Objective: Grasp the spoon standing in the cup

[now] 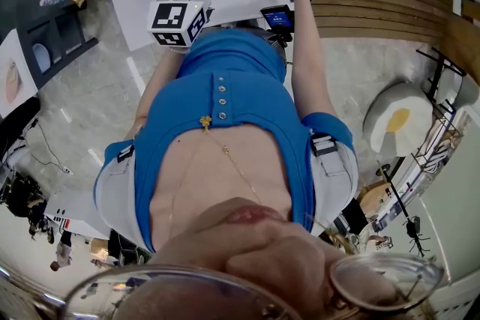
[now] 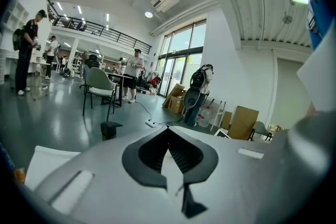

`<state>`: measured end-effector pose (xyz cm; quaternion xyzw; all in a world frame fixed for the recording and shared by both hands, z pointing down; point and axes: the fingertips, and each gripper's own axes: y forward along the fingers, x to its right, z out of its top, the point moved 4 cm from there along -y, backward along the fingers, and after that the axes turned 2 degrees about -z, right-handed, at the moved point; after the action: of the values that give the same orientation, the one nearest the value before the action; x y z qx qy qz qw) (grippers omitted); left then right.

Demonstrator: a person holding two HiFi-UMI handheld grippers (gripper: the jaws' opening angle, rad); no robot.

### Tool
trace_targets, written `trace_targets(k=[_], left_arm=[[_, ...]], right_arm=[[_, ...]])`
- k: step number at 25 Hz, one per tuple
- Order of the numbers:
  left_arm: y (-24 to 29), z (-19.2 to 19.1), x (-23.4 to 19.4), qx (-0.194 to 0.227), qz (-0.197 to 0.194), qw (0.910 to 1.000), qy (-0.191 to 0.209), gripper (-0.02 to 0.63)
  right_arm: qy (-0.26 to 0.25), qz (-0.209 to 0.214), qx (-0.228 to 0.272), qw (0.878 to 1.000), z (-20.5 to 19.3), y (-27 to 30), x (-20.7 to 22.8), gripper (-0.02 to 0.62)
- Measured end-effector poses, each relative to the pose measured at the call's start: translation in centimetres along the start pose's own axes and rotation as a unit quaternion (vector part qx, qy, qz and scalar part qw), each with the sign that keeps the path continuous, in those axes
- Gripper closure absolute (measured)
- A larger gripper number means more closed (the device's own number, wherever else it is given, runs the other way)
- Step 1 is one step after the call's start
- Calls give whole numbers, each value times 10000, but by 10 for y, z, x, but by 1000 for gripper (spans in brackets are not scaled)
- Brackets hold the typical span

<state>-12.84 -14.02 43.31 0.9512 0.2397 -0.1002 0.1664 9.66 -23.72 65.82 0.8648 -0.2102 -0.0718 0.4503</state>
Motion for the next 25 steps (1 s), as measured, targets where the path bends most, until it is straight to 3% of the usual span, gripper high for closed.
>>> trace_targets(k=[25], left_arm=[[2,-1,2,-43,-49,10000,20,606]], right_arm=[[-136,73,-37,9999,2,-4,-3,534]])
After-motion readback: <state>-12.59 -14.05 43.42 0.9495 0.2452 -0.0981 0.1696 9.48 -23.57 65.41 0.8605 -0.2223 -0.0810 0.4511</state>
